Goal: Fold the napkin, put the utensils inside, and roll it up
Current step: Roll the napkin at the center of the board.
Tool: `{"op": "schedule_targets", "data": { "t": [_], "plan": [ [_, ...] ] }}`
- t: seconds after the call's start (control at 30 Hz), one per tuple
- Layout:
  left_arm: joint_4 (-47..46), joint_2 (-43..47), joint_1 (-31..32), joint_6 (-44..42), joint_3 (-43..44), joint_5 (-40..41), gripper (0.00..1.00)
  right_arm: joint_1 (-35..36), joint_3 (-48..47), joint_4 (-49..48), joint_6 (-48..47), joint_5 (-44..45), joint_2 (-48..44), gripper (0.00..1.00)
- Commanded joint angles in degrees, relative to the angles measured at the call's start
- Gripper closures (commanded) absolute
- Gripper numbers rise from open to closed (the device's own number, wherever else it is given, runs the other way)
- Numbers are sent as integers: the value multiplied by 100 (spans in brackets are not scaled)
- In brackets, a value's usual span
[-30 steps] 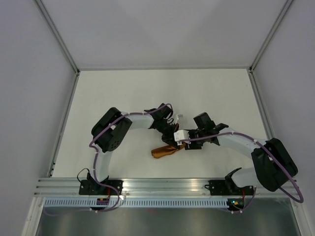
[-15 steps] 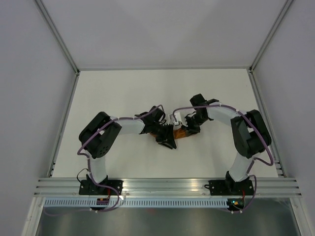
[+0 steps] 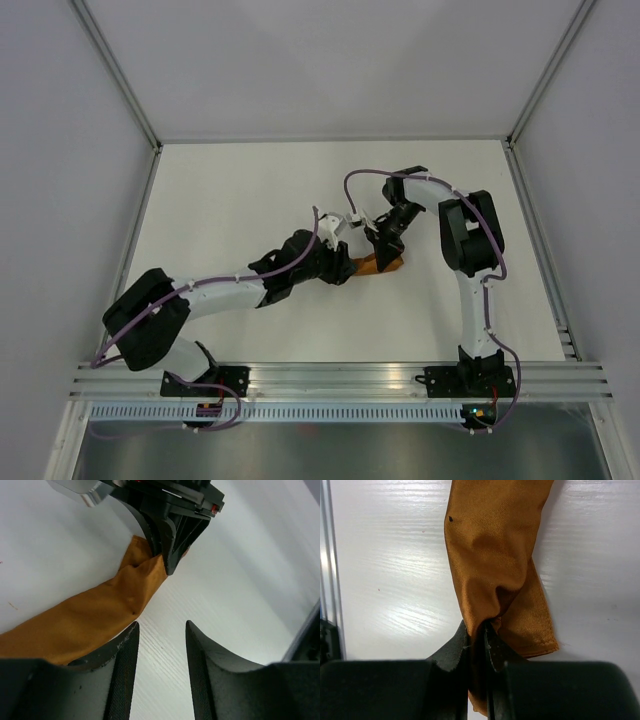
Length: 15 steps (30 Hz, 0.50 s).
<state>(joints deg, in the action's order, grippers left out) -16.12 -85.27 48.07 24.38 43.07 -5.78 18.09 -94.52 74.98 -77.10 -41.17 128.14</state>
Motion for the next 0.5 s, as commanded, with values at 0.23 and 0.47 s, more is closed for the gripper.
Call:
{"op": "schedule_targets", "data": {
  "t": [0.23, 0.47],
  "plan": [
    [-1744, -990, 334, -2095, -62, 1782, 50, 11, -409, 289, 248, 495, 976, 90],
    [-1447, -1852, 325, -2421, 711, 1615, 50, 2, -673, 316, 547, 601, 1222, 90]
  ]
}}
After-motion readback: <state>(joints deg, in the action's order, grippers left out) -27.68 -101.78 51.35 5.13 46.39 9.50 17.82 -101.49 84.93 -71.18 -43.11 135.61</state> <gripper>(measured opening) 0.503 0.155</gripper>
